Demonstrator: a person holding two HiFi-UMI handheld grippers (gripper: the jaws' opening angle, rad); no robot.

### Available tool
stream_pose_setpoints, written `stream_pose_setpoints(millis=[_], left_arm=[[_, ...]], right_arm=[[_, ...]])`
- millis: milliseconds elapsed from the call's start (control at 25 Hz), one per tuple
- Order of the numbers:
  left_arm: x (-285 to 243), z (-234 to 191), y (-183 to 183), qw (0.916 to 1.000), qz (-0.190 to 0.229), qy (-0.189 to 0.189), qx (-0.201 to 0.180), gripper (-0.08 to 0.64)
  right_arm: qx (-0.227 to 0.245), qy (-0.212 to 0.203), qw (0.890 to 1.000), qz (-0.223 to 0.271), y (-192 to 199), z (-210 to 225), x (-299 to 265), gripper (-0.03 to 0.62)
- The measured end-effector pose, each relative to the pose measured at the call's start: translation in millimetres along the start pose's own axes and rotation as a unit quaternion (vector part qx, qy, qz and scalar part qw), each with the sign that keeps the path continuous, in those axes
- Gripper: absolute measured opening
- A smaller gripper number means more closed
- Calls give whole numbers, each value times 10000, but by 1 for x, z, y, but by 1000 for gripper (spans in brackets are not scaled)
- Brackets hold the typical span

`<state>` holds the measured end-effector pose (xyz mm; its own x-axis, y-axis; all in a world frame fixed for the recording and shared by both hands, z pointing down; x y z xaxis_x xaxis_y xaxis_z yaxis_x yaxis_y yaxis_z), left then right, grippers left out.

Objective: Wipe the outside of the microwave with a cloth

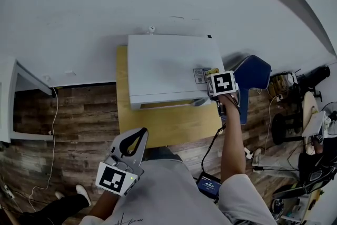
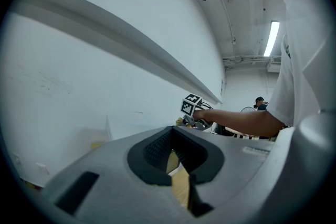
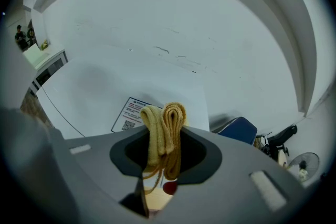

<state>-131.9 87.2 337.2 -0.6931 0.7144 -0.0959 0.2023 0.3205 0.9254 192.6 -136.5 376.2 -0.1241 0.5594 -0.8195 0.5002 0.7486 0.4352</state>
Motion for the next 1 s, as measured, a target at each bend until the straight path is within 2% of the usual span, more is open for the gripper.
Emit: stream_pose_setpoints(millis=[720, 1000], left_arm=[[18, -5, 2, 10000, 38, 12, 69, -3], [24, -8, 5, 10000, -57, 13, 54, -3]], right_arm=[[135, -300, 9990, 300, -28, -54, 10, 120], [146, -613, 9969, 479, -42, -80, 16, 120]])
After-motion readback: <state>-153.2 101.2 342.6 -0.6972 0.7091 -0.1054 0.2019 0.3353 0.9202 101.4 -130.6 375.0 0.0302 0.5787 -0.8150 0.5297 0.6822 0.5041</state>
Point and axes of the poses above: the fingertips, and each gripper's own axes: x backward along the fingers, z to its right, y out of its underside, the point moved 7 cm from there along x, backward along the fingers, and after that the axes turned 8 degrees about x, right-handed, at the moved point
